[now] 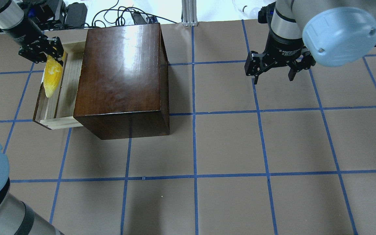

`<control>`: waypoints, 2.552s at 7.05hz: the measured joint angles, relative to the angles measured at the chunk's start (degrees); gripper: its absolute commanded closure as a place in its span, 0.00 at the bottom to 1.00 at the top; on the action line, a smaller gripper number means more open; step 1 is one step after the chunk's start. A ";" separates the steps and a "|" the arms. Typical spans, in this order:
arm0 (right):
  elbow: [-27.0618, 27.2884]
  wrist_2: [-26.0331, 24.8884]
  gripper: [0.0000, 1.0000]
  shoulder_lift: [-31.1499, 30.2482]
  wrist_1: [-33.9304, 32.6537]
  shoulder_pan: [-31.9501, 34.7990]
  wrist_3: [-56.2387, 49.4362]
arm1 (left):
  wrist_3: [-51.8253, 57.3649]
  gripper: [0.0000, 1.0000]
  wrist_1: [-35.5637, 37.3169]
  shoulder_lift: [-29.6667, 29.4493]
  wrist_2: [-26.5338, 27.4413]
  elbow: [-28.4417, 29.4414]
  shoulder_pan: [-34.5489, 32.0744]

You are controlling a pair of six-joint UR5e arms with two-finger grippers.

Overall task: Open drawer and put corn inside
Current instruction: 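Lift the corn with the left gripper and carry it over the drawer, then lower the corn into the drawer, open the left gripper, withdraw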

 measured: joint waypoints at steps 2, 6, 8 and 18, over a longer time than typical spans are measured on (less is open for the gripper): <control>0.00 0.00 0.00 0.01 0.01 0.00 0.00 | -0.70 1.00 1.14 -0.64 -1.18 -2.28 -0.01; 0.00 0.00 0.00 0.00 0.04 0.00 0.00 | -0.58 0.00 1.62 -2.36 -2.21 -2.50 -0.20; 0.00 0.04 0.00 0.01 0.00 0.00 0.00 | -0.95 0.00 1.58 -1.46 -2.16 -2.05 -0.60; 0.00 0.20 0.00 0.01 0.06 0.00 0.00 | -9.10 0.00 -10.24 11.81 3.88 1.58 -19.09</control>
